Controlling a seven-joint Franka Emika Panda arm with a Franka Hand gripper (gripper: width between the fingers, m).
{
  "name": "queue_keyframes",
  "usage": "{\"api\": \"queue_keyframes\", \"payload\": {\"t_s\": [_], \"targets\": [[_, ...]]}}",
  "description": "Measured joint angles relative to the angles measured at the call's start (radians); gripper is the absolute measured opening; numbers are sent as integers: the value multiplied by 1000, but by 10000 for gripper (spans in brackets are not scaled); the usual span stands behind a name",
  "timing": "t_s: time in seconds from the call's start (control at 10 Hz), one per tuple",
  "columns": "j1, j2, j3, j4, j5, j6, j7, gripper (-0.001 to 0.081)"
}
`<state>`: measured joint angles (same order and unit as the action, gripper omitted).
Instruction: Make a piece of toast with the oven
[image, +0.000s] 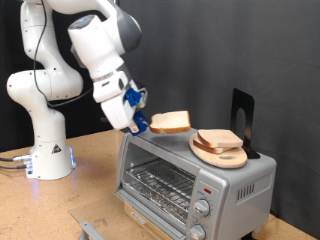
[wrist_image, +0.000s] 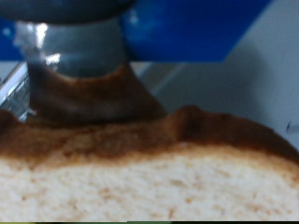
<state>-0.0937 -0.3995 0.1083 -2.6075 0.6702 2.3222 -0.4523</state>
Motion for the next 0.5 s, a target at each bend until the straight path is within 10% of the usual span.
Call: {"api": "queue_keyframes", "payload": {"t_s": [0.5], "targets": [[-21, -125, -65, -126, -3, -7, -89, 391]]}}
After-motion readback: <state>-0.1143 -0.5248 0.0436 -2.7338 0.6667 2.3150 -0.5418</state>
